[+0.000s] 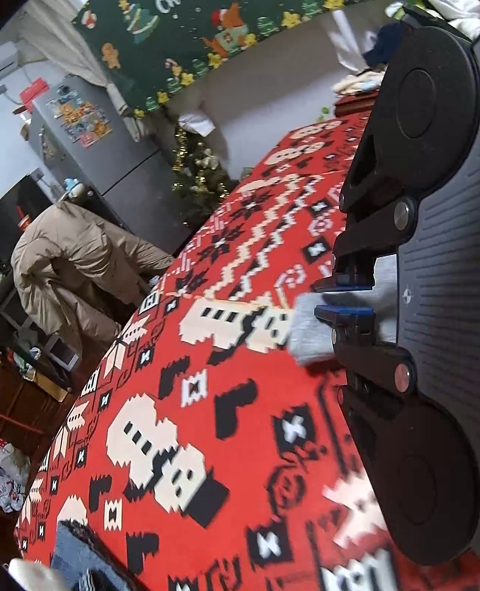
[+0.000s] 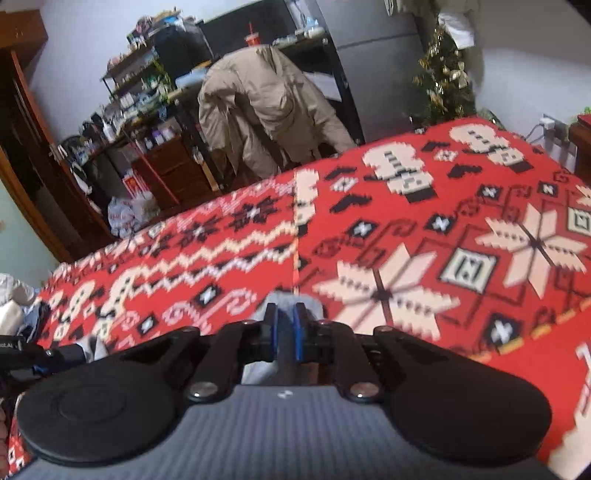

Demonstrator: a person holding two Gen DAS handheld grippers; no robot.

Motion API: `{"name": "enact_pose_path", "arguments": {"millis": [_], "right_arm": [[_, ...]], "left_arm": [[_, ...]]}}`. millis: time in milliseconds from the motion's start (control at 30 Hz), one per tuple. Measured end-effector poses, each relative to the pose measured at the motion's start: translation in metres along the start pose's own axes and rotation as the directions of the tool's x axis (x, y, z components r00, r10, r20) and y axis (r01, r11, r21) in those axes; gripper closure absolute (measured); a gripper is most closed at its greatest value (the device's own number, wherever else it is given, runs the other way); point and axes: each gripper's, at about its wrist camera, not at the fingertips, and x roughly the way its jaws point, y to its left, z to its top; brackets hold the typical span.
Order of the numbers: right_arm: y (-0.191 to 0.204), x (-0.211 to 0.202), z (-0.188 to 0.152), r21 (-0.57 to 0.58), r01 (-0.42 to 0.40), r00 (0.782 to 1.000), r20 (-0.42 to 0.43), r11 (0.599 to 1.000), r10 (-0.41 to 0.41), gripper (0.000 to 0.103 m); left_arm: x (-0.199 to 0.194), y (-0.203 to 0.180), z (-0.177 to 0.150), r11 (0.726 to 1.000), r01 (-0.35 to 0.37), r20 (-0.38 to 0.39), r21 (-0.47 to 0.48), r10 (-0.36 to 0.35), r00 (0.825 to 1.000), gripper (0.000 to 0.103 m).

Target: Fold clothes

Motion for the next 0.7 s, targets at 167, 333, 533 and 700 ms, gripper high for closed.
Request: {"name": "enact_pose_path", "arguments": {"millis": [167,333,533,700], "right_arm": [[-0.001,0.015,0.005,0.008,-0.014,1.0,-0.001,1.0,0.014,0.094],[-0.002,0.017,0.008,0.022,-0.024,1.0,0.009,0.999,0.024,0.093],[-0.006,-0.009,0.022,0.07,-0.023,0.999,0.041,0.997,0.02,0.092],[0.013,-0.053,0.032,0.022,0.004,0.999,0.047,1.0,-0.005,0.092]], "left_arm": [[0.007,0.001,0.006,1.0,0.011,-0.003,0.004,-0.011,1.0,0.098],[0.004,0.002,0.012,1.0,0.023,0.032,-0.016,-0.023,0.999,0.097],[-0.029,-0.008,0.021,0.994,0.104,0.12,-0.026,-0.1,0.988,0.098],[-0.046,-0.01,0.005,0.995,0.094,0.075,-0.038,-0.091,0.993,0.098]]}}
